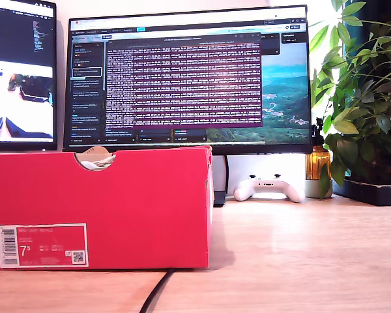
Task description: Pack the white shoes by picking the first shoe and placing it inside the red shoebox, left side, then picking and rotating the second shoe and placing it in the shoebox
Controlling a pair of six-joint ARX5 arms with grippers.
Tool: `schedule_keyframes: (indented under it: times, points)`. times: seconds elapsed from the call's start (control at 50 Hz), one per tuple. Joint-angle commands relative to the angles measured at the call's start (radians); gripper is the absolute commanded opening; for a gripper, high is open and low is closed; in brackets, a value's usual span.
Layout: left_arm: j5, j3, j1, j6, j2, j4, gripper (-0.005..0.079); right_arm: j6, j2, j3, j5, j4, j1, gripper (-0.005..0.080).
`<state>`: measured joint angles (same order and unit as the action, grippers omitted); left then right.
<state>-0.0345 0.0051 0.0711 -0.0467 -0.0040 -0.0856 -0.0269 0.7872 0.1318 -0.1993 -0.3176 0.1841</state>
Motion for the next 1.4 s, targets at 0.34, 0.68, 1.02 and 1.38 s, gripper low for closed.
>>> schedule_keyframes:
  times: [0.34,0.68,1.02,1.38]
  points:
    - [-0.003,-0.031,0.000,-0.006,-0.008,-0.117,-0.0021,0.057,-0.174,-0.033,-0.013,0.074,-0.001,-0.0008]
    - [-0.002,-0.031,0.000,-0.006,-0.008,-0.117,-0.0021,0.059,-0.296,-0.035,-0.019,0.143,0.019,-0.0008]
    - [-0.003,-0.031,0.000,-0.006,-0.008,-0.117,-0.0021,0.110,-0.339,-0.048,0.087,0.180,-0.161,-0.0008]
    - [-0.003,-0.031,0.000,-0.006,-0.008,-0.117,-0.0021,0.105,-0.544,-0.128,0.189,0.292,-0.237,-0.0008]
